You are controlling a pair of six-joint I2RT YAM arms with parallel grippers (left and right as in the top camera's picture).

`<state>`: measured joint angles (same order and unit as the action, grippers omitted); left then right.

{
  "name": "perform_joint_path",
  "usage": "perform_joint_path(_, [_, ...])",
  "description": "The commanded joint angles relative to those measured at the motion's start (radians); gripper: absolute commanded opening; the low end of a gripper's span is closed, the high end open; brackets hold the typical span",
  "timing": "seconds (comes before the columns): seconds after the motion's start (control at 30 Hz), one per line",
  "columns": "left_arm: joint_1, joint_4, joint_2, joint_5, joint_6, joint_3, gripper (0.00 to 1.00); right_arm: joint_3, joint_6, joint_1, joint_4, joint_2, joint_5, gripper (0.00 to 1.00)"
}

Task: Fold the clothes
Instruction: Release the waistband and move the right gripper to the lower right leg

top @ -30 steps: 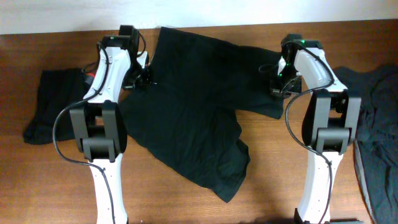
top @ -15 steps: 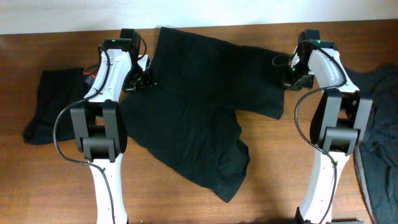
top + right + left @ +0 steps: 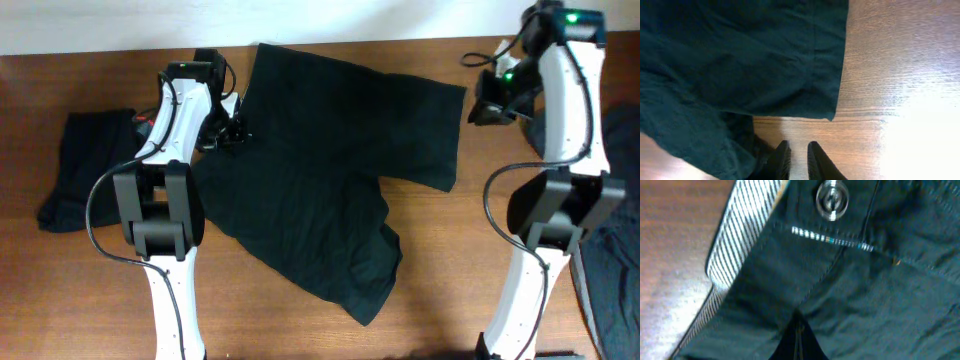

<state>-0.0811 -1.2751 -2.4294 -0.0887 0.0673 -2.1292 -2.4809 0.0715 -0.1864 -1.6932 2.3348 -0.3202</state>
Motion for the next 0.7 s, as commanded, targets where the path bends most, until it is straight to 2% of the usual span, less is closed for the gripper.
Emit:
perform_joint_path(0.0, [0.0,-0.013,0.045,0.007,-0.004,0.002,0.0,0.044,-0.012,-0.013,-0.006,-0.113,-0.035,0.22])
perform_joint_path(0.1, [-0.004,-0.027,0.104,0.0,0.001,0.002,0.0,0.183,-0.012,-0.008,-0.006,-0.223,-0.035,0.25])
perform_joint_path(0.3, [-0.004,-0.051,0.214,0.0,0.014,0.002,0.0,0.582,-0.013,-0.013,0.025,-0.453,-0.044,0.25])
perform_joint_path(0.5, [-0.004,-0.076,0.237,0.0,0.014,0.002,0.01,1.015,-0.068,-0.013,0.16,-0.696,-0.223,0.34])
perform_joint_path(0.6, [-0.005,-0.081,0.237,0.0,0.014,0.003,0.04,1.192,-0.037,-0.016,0.259,-0.779,-0.257,0.41])
perform_joint_path(0.67, [-0.004,-0.081,0.237,0.0,0.014,0.003,0.05,1.3,-0.003,-0.023,0.335,-0.811,-0.29,0.41])
